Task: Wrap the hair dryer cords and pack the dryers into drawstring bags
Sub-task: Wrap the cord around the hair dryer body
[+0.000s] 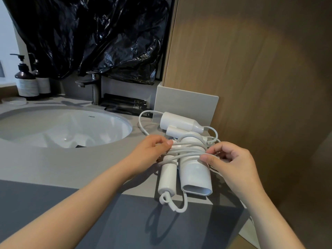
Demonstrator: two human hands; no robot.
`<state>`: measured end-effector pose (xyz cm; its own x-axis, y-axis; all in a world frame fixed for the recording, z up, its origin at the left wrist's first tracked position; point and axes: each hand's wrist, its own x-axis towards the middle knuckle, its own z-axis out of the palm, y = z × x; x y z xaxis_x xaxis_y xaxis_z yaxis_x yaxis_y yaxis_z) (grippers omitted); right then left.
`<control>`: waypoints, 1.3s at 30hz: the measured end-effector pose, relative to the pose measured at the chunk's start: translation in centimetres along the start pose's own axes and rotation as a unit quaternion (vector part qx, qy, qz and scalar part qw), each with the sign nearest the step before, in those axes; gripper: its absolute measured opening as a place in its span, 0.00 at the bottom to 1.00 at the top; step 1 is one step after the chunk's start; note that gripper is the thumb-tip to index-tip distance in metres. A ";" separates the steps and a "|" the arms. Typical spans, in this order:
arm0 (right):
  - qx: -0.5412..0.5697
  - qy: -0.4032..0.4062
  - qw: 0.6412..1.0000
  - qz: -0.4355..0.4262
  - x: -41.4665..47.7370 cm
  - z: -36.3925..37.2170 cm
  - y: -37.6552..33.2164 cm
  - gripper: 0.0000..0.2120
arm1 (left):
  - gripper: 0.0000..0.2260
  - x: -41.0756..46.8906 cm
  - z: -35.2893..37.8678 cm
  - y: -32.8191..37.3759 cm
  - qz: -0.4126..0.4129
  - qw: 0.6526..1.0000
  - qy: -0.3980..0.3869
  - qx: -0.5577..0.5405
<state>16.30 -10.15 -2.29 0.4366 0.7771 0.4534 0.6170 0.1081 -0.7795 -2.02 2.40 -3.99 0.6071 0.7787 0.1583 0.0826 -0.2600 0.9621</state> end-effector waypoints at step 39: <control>0.026 -0.159 0.986 -0.048 2.9 0.2 -2.6 0.11 | 0.06 -6.1 0.8 0.5 0.202 0.969 0.138 0.031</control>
<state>15.86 -8.05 0.93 0.1456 0.9154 0.3753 0.6079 0.2165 -0.7639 -5.07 -2.96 -4.63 0.3653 0.7277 0.5805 -0.0641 -0.6025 0.7955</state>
